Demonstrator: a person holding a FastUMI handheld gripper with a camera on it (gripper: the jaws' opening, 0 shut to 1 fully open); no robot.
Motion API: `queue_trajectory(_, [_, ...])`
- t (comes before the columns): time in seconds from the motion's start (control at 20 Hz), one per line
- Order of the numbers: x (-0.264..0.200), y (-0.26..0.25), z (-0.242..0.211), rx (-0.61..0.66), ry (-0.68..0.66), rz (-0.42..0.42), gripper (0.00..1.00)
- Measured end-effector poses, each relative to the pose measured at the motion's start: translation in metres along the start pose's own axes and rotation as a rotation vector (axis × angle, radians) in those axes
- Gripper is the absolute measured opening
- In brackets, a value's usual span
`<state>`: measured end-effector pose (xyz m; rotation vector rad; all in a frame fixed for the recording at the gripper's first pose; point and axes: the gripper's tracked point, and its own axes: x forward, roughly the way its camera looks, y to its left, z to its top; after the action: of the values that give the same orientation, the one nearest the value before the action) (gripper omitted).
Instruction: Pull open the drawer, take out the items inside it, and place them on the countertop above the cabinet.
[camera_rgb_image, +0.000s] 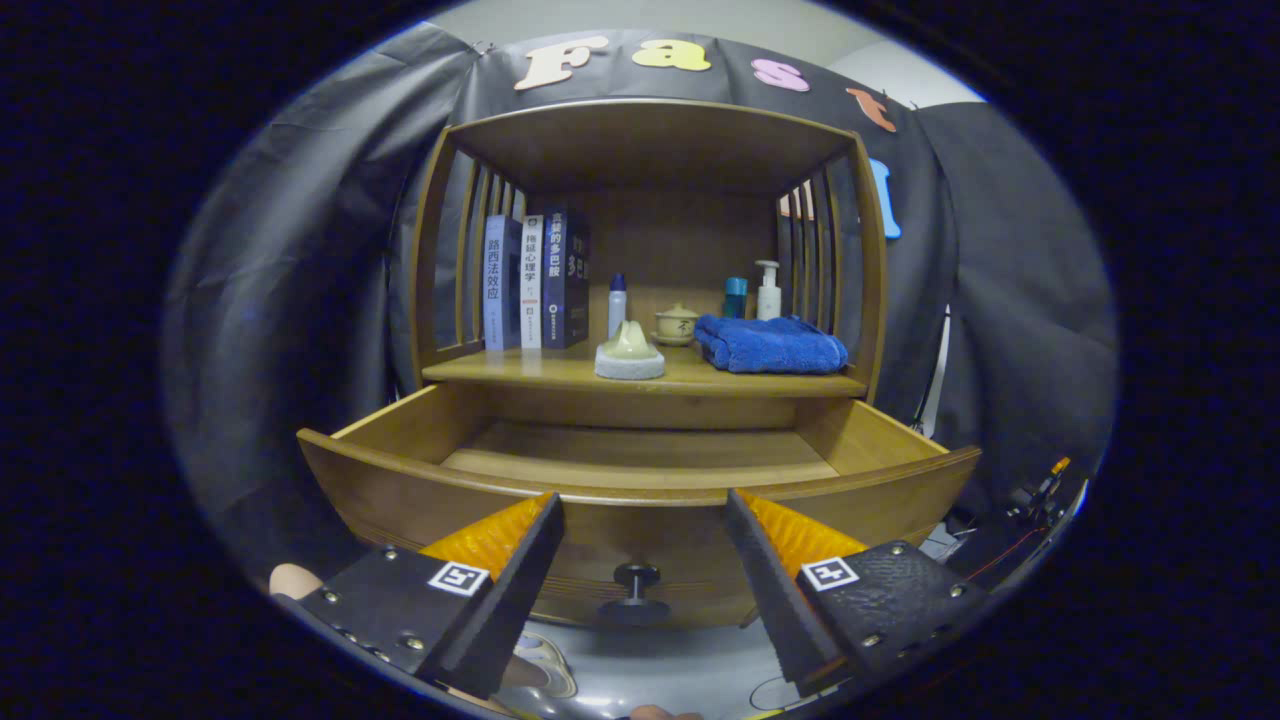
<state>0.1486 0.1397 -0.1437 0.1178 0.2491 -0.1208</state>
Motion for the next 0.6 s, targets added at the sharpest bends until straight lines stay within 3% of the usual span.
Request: queue_trajectory(0.6, [0.08, 0.004, 0.01, -0.005, -0.011, -0.008, 0.98])
